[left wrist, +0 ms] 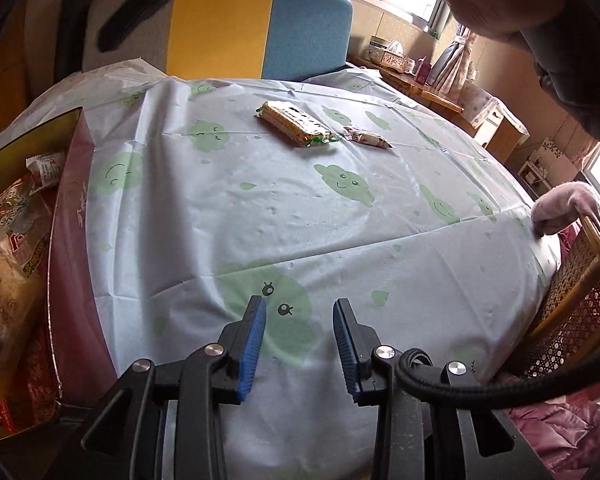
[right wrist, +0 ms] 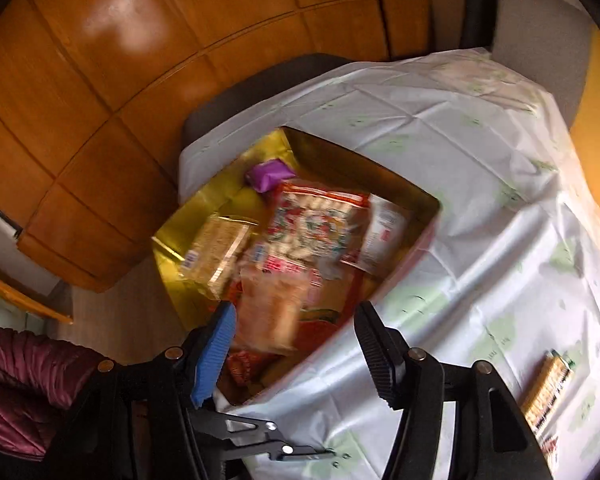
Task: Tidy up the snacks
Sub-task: 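Carry the brown bread bag into the gold tin and open the right gripper, then move the right gripper back over the cloth while the left reaches the saltine cracker pack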
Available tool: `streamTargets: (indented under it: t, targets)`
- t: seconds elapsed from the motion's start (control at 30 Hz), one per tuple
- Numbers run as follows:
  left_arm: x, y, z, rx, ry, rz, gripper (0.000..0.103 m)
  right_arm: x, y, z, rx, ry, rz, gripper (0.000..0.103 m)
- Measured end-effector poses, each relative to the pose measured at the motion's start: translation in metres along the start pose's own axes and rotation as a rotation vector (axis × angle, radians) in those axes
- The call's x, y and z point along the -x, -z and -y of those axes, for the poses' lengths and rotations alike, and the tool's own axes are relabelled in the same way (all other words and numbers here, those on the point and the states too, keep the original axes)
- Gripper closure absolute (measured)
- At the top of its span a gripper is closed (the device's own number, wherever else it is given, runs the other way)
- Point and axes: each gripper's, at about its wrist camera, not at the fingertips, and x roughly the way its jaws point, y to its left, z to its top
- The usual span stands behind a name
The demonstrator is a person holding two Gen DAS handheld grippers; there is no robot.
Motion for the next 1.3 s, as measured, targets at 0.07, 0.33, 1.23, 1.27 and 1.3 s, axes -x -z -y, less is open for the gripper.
streamTargets:
  t: [0.07, 0.33, 1.23, 1.27, 1.3]
  targets:
    - [0.0, 0.0, 0.001, -0.004, -0.006, 0.0, 0.068, 0.006, 0.012, 0.013, -0.044, 0.01, 0.006, 0.041]
    - [-0.002, 0.0, 0.004, -0.017, -0.025, -0.006, 0.068, 0.035, 0.093, 0.071, -0.242, 0.091, 0.0, 0.041]
    - [-0.001, -0.029, 0.012, 0.019, -0.106, -0.097, 0.057, 0.094, 0.249, 0.214, -0.891, 0.677, -0.001, 0.041]
    - [-0.002, -0.033, 0.011, 0.033, -0.109, -0.098, 0.057, 0.092, 0.251, 0.213, -0.887, 0.687, -0.005, 0.041]
    - [-0.003, -0.038, 0.009, 0.051, -0.111, -0.101, 0.057, 0.093, 0.252, 0.212, -0.883, 0.696, -0.006, 0.041]
